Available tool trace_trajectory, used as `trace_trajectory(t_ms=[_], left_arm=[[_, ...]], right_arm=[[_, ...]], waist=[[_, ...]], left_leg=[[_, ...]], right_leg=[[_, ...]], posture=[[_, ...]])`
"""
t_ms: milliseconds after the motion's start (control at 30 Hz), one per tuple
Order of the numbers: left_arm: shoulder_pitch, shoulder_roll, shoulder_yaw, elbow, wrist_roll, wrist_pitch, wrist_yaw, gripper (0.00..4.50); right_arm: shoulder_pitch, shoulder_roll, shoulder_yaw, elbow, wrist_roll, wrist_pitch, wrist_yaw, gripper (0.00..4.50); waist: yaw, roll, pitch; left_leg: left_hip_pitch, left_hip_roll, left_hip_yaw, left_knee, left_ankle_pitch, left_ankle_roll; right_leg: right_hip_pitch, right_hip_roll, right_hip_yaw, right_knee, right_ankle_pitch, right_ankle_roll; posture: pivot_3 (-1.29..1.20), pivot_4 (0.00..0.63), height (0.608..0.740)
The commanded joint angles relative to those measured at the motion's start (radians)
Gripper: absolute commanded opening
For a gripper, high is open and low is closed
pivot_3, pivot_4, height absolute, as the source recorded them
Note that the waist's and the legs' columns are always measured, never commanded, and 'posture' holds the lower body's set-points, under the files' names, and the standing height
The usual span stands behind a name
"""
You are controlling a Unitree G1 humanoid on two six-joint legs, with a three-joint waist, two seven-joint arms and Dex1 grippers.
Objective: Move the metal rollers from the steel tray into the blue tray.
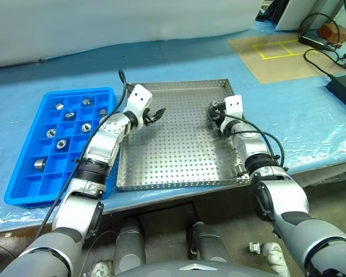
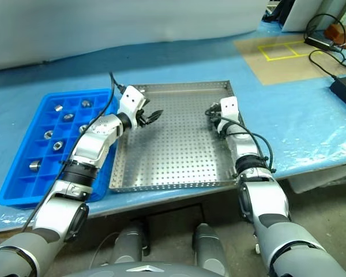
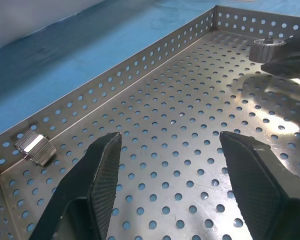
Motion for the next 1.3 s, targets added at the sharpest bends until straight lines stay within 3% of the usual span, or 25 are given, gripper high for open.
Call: trace_trajectory(t_ms=[33, 200, 400, 533, 967, 1167, 1300], left_arm=[[0.001, 0.014, 0.013, -0.033, -0.013, -0.01, -0.013, 3.3], [0.063, 0.067, 0.008, -0.115, -0.097, -0.039, -0.196, 3.3], [0.136, 0.163, -0.011, -0.201, -0.197, -0.003, -0.43, 3.3], [0.148, 0.19, -0.065, -0.18, -0.148, -0.029, -0.467, 3.3], [0.138, 0.133, -0.109, -0.113, -0.111, -0.065, -0.446, 3.3], [0.123, 0.126, -0.106, -0.09, -0.101, -0.077, -0.436, 3.3], [0.114, 0.126, -0.107, -0.083, -0.098, -0.082, -0.436, 3.3]], right_arm=[[0.088, -0.041, 0.04, -0.297, 0.051, 0.118, 0.158, 1.51], [0.239, -0.098, 0.128, -0.65, 0.085, 0.314, 0.31, 1.51], [0.273, -0.073, 0.195, -0.745, 0.074, 0.38, 0.324, 1.51], [0.29, -0.03, 0.235, -0.768, 0.097, 0.454, 0.347, 1.51], [0.308, -0.018, 0.288, -0.76, 0.079, 0.471, 0.363, 1.51], [0.311, -0.019, 0.286, -0.792, 0.1, 0.543, 0.375, 3.53], [0.311, -0.026, 0.281, -0.814, 0.099, 0.55, 0.374, 3.53]], waist=[[0.002, 0.0, 0.0], [0.001, 0.0, 0.0], [-0.004, 0.0, 0.0], [-0.003, 0.0, 0.0], [-0.004, 0.0, 0.0], [-0.004, 0.0, 0.0], [-0.004, 0.0, 0.0]], left_leg=[[0.0, 0.0, 0.0, 0.0, -0.001, 0.002], [0.0, 0.0, 0.0, -0.001, -0.002, 0.004], [0.004, 0.002, 0.001, -0.003, -0.003, -0.002], [0.005, 0.002, 0.003, -0.003, -0.002, -0.003], [0.005, 0.002, 0.003, -0.003, 0.0, -0.007], [0.005, 0.002, 0.003, -0.003, 0.0, -0.007], [0.006, 0.002, 0.003, -0.003, 0.0, -0.007]], right_leg=[[0.0, 0.0, 0.0, 0.0, 0.0, 0.0], [0.001, 0.0, 0.0, -0.002, 0.0, 0.0], [0.001, 0.001, 0.001, -0.001, 0.0, -0.001], [0.001, 0.001, 0.003, -0.002, -0.001, -0.001], [0.001, 0.001, 0.003, -0.002, 0.0, 0.0], [0.001, 0.001, 0.003, -0.001, 0.0, 0.0], [0.002, 0.001, 0.003, -0.001, 0.0, -0.001]], posture=[[-0.2, 0.15, 0.74], [-0.21, 0.15, 0.74], [-0.21, 0.15, 0.74], [-0.21, 0.15, 0.74], [-0.22, 0.15, 0.74], [-0.23, 0.15, 0.74], [-0.23, 0.15, 0.74]])
